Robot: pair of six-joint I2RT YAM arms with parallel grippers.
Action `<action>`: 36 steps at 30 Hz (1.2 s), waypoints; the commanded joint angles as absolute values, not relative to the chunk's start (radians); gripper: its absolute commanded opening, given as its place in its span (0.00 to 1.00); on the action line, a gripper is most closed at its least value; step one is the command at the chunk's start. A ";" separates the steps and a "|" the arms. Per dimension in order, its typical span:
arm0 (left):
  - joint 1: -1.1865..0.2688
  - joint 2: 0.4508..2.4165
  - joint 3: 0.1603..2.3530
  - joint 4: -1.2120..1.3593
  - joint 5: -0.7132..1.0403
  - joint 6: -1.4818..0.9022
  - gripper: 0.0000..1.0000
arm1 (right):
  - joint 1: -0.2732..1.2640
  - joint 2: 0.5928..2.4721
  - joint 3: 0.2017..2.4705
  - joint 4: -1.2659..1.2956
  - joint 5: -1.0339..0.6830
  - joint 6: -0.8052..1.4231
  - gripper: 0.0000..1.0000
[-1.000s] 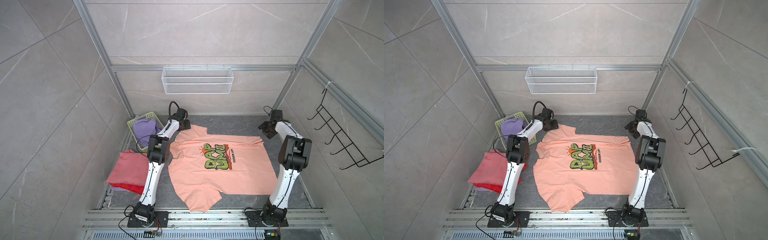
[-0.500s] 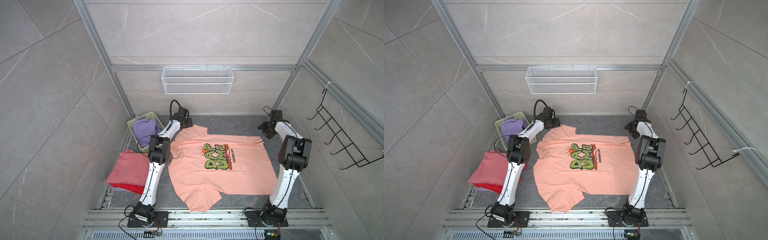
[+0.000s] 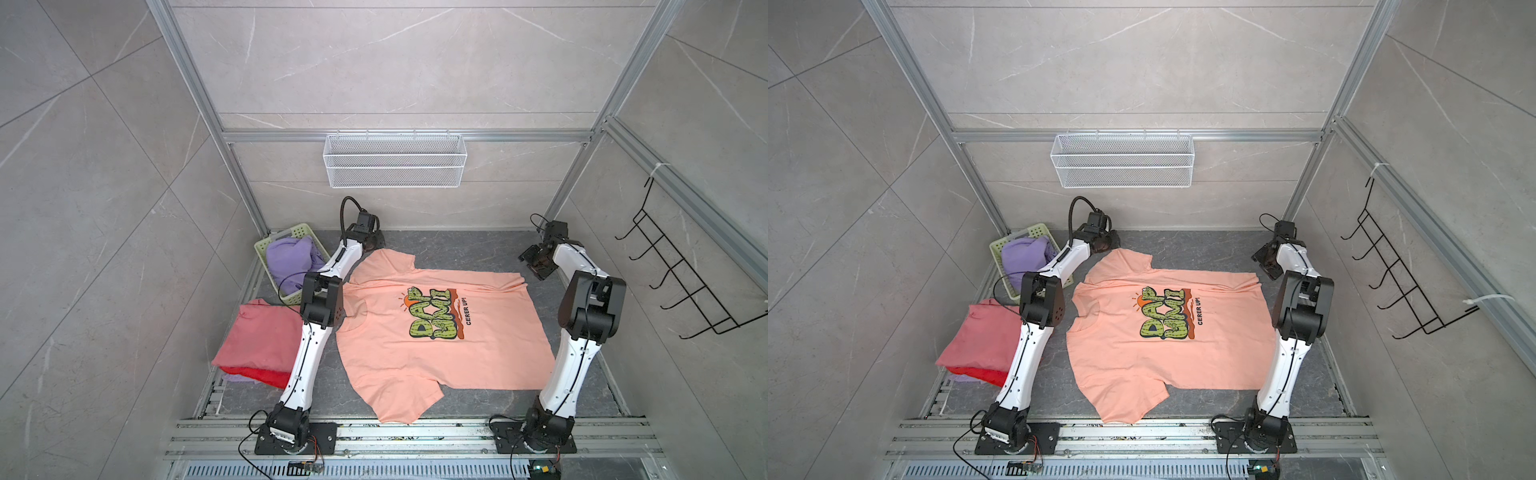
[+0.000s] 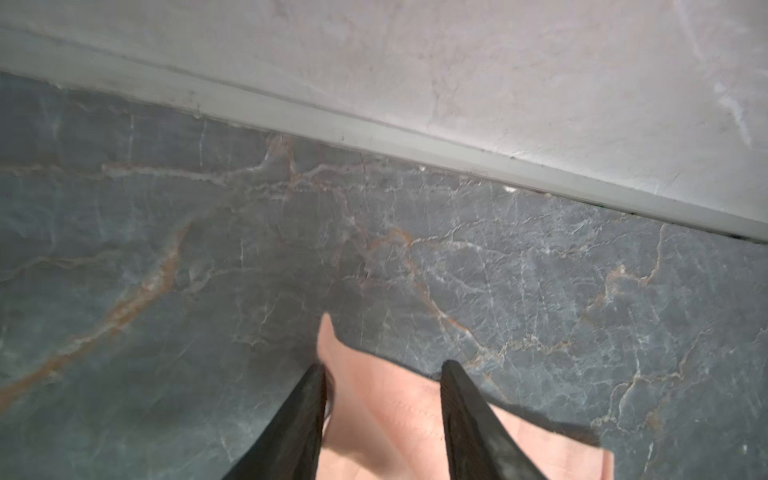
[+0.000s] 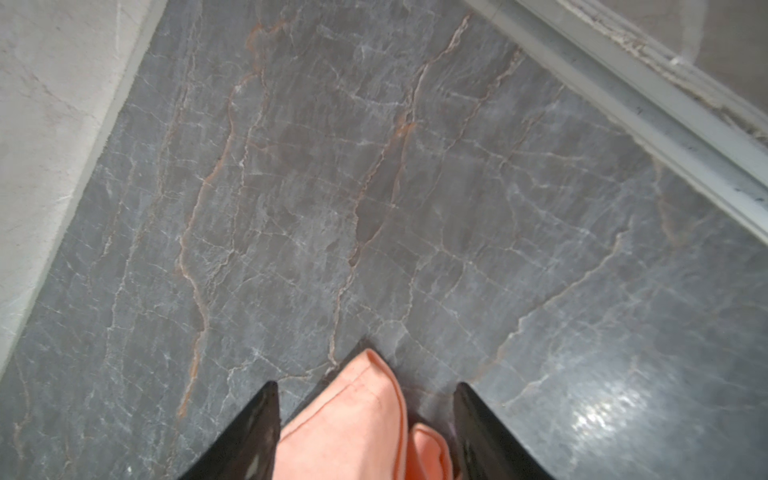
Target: Fold and stack the t-shirts
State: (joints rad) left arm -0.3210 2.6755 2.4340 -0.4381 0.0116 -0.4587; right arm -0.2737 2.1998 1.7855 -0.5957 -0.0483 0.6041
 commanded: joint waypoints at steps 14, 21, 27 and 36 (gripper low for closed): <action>-0.319 2.602 2.325 -0.456 0.030 -0.505 0.06 | -0.213 2.414 2.073 -0.845 0.030 0.489 0.63; -0.308 2.585 2.320 -0.446 0.030 -0.514 0.02 | -0.160 2.498 2.223 -1.077 0.174 0.433 0.60; -0.308 2.578 2.317 -0.443 0.030 -0.518 0.00 | -0.163 2.538 2.263 -1.101 0.193 0.428 0.61; -0.308 2.564 2.296 -0.440 0.030 -0.524 0.00 | -0.170 2.546 2.186 -1.037 0.075 0.447 0.50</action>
